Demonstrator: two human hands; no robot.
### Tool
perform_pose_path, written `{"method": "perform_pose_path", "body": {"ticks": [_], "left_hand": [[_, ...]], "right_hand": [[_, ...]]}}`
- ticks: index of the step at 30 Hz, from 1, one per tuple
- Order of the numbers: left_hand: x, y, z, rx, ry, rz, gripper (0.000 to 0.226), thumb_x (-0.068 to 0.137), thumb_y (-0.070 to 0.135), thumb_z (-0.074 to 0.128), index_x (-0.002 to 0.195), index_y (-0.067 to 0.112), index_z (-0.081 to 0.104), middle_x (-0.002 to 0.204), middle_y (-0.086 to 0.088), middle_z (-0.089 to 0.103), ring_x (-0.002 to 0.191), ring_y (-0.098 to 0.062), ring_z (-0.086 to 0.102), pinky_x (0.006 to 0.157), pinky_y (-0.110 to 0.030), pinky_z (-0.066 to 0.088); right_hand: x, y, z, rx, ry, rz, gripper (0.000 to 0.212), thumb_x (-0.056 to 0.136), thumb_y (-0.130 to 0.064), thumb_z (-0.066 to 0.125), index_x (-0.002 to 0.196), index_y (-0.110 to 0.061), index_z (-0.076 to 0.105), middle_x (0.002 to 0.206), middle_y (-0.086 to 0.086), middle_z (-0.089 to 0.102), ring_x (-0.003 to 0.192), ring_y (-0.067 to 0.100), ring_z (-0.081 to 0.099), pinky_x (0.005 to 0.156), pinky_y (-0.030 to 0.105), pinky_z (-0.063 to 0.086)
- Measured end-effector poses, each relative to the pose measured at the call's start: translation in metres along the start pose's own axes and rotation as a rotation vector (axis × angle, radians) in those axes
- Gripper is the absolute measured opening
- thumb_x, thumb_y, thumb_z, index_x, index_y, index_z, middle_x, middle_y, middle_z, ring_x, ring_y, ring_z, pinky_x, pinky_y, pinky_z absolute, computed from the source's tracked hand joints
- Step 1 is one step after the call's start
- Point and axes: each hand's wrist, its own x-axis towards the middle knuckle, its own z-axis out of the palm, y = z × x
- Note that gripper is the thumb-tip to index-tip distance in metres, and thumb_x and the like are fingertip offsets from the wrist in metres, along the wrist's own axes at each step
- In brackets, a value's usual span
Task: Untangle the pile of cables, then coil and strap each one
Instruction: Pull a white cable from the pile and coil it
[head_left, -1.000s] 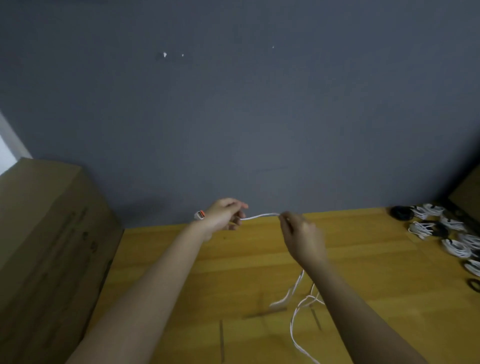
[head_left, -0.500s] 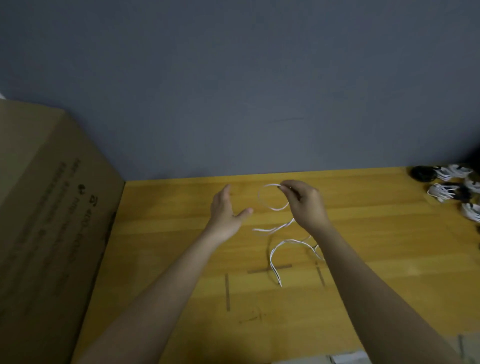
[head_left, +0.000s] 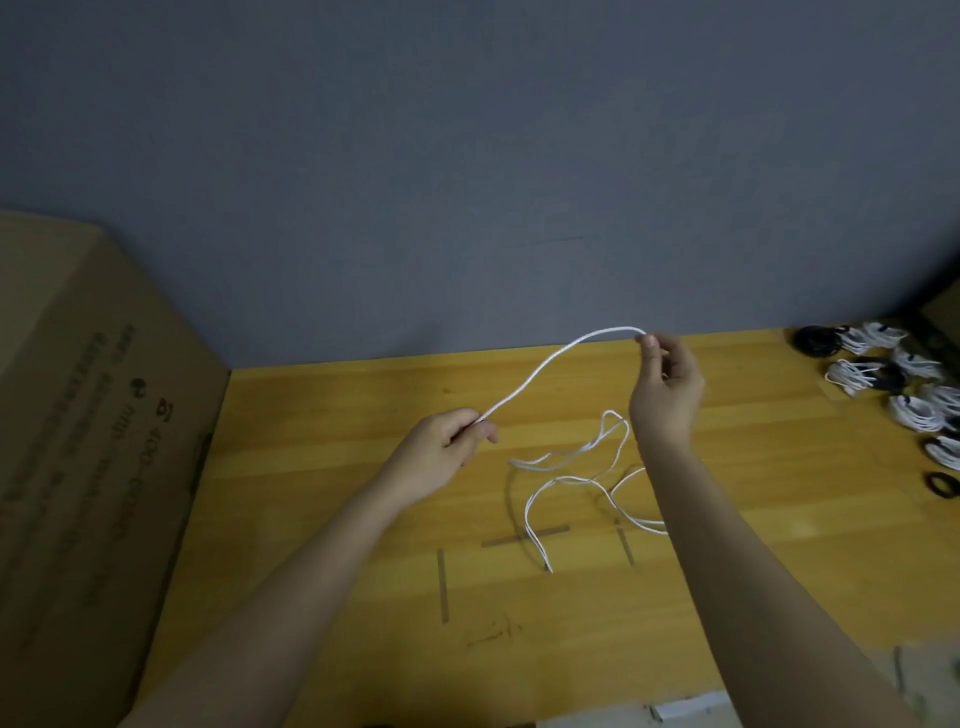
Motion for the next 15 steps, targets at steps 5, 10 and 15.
{"method": "perform_pose_path", "body": {"ticks": [5, 10, 15], "left_hand": [[-0.006, 0.04, 0.0, -0.316, 0.053, 0.075, 0.031, 0.104, 0.018, 0.034, 0.084, 0.014, 0.058, 0.047, 0.013, 0.038, 0.047, -0.005, 0.035, 0.052, -0.021, 0.037], [0.008, 0.059, -0.001, -0.466, 0.14, 0.069, 0.016, 0.094, 0.02, 0.038, 0.099, 0.018, 0.053, 0.059, 0.014, 0.04, 0.049, -0.003, 0.033, 0.052, -0.02, 0.03], [0.016, 0.04, -0.001, -0.012, 0.124, 0.078, 0.017, 0.104, 0.011, 0.029, 0.111, 0.01, 0.045, 0.072, 0.002, 0.047, 0.061, -0.009, 0.045, 0.062, -0.016, 0.042]], "right_hand": [[-0.017, 0.02, 0.005, -0.419, -0.361, -0.151, 0.015, 0.096, -0.025, 0.056, 0.091, -0.016, 0.067, 0.06, -0.003, 0.054, 0.054, 0.02, 0.05, 0.056, 0.029, 0.033], [-0.088, 0.021, 0.014, -0.745, -0.761, -0.552, 0.02, 0.096, -0.028, 0.056, 0.104, -0.018, 0.07, 0.093, 0.009, 0.067, 0.086, 0.034, 0.064, 0.064, 0.036, 0.045], [-0.114, 0.01, 0.0, -0.557, -0.749, -0.972, 0.018, 0.078, -0.006, 0.072, 0.096, -0.009, 0.072, 0.071, 0.007, 0.056, 0.06, 0.028, 0.056, 0.053, 0.03, 0.043]]}}
